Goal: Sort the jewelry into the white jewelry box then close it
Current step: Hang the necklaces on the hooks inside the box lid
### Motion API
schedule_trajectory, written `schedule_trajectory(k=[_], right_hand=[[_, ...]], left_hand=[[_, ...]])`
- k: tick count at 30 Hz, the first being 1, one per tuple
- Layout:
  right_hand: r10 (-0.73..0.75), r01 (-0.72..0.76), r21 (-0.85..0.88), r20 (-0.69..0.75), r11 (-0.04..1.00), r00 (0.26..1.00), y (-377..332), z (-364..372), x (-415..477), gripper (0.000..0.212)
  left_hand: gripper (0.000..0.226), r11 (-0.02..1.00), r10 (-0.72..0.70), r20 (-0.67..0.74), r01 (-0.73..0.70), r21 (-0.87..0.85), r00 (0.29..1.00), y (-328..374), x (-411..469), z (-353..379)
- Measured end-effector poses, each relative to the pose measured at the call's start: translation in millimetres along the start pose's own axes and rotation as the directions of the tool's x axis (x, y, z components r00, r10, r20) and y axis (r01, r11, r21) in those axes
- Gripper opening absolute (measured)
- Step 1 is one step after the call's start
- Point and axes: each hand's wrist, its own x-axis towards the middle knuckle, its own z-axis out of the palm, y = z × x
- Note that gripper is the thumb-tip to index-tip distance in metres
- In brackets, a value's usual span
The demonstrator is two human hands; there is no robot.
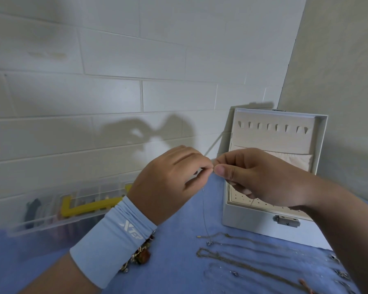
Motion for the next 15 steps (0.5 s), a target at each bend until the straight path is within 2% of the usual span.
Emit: schedule_trajectory(k=[6,9,15], right_hand=[[-0.006,0.01,-0.096,0.048,0.995,0.999,-1.5,0.2,-1.3,0.033],[-0.005,0.013,-0.089,0.094,0.996,0.996,-2.3,1.9,-2.1,0.039],[-0.037,0.038,-0.003,0.118,0.999,0.992,-2.5,2.1,-1.6,0.02]], left_hand=[[0.01,0.999,-0.034,0.026,0.035,-0.033,0.999,2.2,0.5,-0.3],[0.011,0.995,-0.07,0.021,0.071,-0.068,0.997,1.8,0.9,-2.5],[0.012,0.981,-0.124,0.018,0.125,-0.147,0.992,1.5,3.5,-5.6]])
